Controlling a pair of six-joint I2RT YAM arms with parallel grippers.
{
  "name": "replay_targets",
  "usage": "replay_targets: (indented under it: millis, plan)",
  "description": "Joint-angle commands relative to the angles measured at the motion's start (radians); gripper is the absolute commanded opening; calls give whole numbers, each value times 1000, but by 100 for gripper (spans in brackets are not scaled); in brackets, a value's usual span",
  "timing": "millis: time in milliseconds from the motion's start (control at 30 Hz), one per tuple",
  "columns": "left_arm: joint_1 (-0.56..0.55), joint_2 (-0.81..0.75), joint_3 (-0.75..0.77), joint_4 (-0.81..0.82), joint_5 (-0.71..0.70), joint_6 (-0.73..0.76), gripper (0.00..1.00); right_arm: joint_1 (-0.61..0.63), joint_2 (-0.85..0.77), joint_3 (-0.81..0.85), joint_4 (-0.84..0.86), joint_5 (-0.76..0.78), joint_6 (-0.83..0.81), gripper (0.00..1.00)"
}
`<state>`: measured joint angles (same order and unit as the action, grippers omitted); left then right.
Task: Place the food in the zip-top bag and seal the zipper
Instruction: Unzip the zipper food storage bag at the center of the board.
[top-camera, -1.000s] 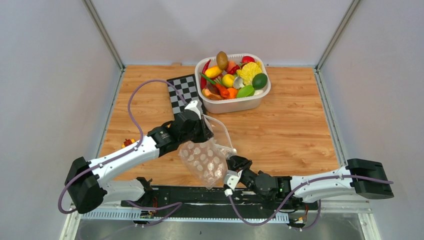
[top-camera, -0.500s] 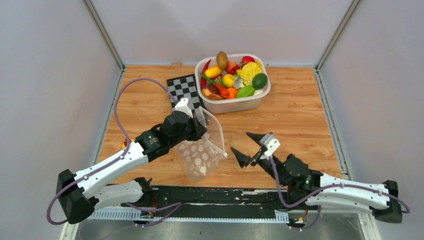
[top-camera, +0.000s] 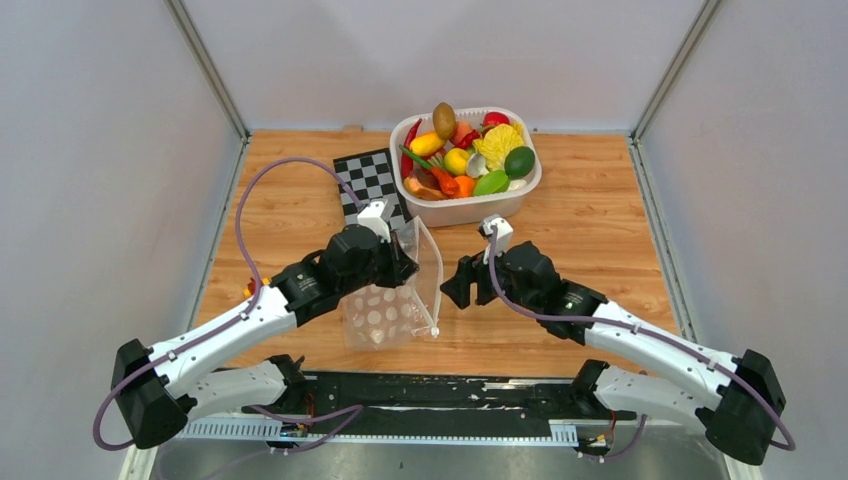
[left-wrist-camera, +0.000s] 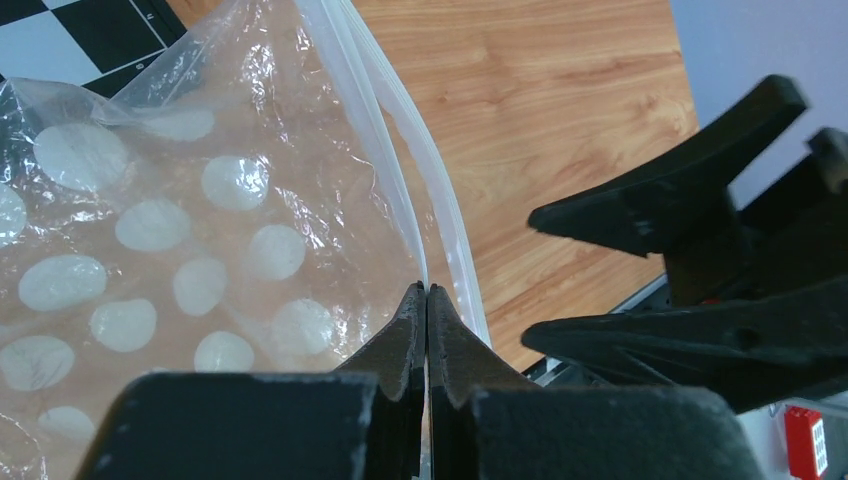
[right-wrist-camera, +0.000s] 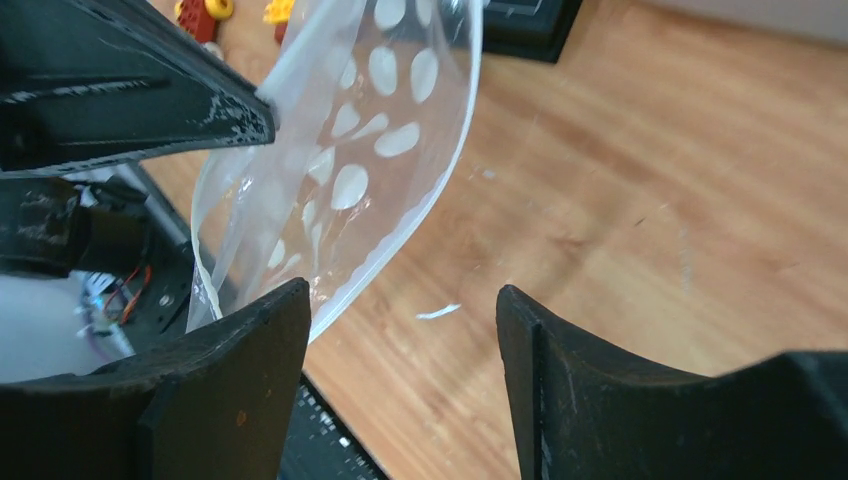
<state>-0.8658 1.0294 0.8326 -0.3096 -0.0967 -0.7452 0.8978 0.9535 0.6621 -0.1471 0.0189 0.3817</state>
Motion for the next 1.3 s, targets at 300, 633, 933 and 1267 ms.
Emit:
replay_targets:
  millis: [300,633,933,1267]
  plan:
    - [-7,-40,-13,87,87,18,0,-31,90,-39,193,-143,318,49]
    - [-8,-48,-22,108,101,0,0,-37,71,-108,279,-112,395,12]
    - [-7,-54,-18,104,63,-6,35,-37,-68,-24,7,45,260,0]
    - [-79,38,85,68,76,40,67,-37,-62,-19,13,69,311,0]
